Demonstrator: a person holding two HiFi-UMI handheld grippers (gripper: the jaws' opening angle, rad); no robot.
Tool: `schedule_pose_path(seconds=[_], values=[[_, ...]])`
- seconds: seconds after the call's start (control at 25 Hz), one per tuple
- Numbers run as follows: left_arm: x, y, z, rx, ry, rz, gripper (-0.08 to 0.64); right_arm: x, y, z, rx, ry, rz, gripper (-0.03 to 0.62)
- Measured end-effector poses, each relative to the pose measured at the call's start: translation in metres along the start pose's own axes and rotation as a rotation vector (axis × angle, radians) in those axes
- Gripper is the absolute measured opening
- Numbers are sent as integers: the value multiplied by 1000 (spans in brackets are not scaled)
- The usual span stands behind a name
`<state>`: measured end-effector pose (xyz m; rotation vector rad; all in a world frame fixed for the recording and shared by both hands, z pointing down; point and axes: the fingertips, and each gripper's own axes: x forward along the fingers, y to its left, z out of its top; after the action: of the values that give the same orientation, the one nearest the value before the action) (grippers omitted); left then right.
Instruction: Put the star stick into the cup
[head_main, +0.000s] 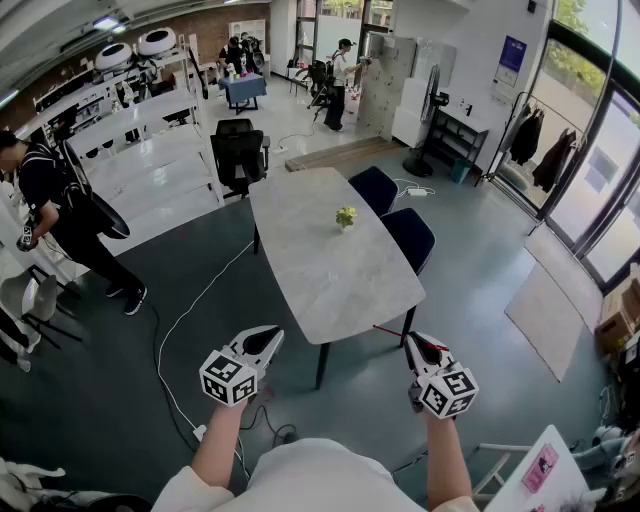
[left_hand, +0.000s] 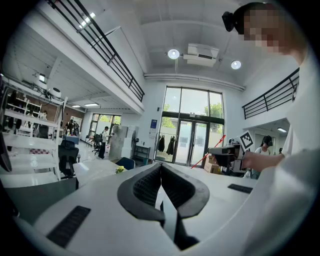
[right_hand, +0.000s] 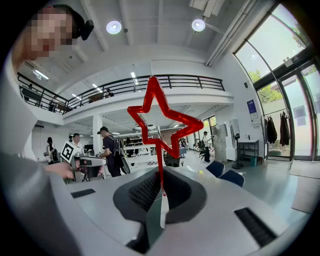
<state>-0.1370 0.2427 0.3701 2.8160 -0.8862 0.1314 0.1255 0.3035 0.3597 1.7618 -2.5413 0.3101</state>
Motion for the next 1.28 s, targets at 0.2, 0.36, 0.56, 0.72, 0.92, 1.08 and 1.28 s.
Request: schedule_pose_path(seconds=[0.2,0.36,0.56,0.72,0.92,1.08,1.28], values=[[-4,5,5,-1,-9,-3,21,3,6,3,-3,-4,-1,18],[-5,10,3,-3,-6,-6,21,7,6,1,4,-2,-13,18],[-1,8,-2,-11,-3,-5,21,1,-8,-5,45,2,-42,18],[-4,11,-6,-29,3,-11,21,3,-7,-11,55,17,-51,20],[-10,16,-19,-49,21,-12,21,7,4,-20,68,20,-43,18],[-9,27,-25,-55,32,-20,21,19,10,-25,71,27,-43,20],[-16,36,-31,-49,38,-36,21,25,23,-32,74,27,-53,20]])
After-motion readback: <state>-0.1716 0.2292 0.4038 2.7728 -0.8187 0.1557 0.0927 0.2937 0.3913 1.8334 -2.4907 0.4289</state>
